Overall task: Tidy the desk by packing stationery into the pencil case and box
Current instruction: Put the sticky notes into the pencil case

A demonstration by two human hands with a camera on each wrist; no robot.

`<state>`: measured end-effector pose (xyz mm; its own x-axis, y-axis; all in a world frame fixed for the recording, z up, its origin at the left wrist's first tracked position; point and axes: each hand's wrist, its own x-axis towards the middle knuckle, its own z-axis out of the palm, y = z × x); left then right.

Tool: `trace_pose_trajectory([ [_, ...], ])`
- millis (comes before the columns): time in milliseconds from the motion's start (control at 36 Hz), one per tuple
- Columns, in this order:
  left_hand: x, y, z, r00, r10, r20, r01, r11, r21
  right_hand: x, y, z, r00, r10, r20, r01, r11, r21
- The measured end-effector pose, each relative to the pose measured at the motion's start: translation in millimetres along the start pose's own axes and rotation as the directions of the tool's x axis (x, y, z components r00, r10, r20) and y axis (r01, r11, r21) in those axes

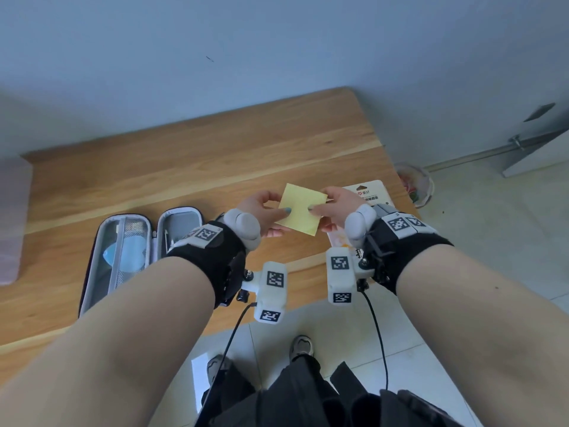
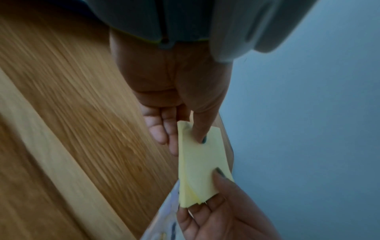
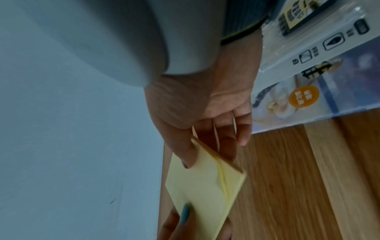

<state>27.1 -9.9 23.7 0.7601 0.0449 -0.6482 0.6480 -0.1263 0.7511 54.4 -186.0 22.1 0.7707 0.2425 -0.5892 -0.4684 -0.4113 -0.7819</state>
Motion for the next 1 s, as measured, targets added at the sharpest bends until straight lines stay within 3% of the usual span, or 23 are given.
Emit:
trace_pose_trajectory([
  [222, -1.6, -13.5, -11.6, 0.994, 0.004, 0.106, -0.001, 0.999, -0.033, -1.4, 22.4, -11.9, 0.994, 0.108, 0.032, -0.111, 0.983, 0.148],
  [389, 1.0, -17.3, -18.8, 0.999, 0.03, 0.024, -0.028, 0.996, -0.09, -2.5, 26.0, -15.3, 0.978, 0.162, 0.13, -0.194, 0.934, 0.299],
  [556, 3.8, -17.4, -18.0, 0.991, -0.03, -0.127, -0.02, 0.926, -0.378, -2.5, 29.6, 4.4, 0.984, 0.118, 0.133, -0.16, 0.912, 0.378],
  [667, 1.8, -19.2, -18.1, 0.991, -0.126, -0.05, 0.08, 0.84, -0.537, -2.4, 28.7, 13.4, 0.991, 0.052, 0.124, -0.104, 0.879, 0.466],
  [750, -2.8, -22.5, -16.8, 0.992, -0.122, 0.033, 0.122, 0.859, -0.497, -3.6, 25.8, 17.1, 0.993, 0.029, 0.116, -0.081, 0.875, 0.477],
  [806, -2.5, -22.7, -16.0, 0.993, -0.112, 0.024, 0.111, 0.889, -0.444, -2.9, 23.6, 17.4, 0.994, 0.022, 0.109, -0.072, 0.879, 0.471],
  [944, -1.0, -24.0, -18.4, 0.999, -0.003, 0.045, 0.016, 0.961, -0.276, 2.1, 22.9, 17.7, 0.993, 0.014, 0.116, -0.067, 0.881, 0.469],
  [1000, 0.7, -27.8, -22.3, 0.999, 0.044, 0.021, -0.041, 0.99, -0.132, 3.1, 24.6, 20.0, 0.991, 0.027, 0.13, -0.077, 0.914, 0.398],
])
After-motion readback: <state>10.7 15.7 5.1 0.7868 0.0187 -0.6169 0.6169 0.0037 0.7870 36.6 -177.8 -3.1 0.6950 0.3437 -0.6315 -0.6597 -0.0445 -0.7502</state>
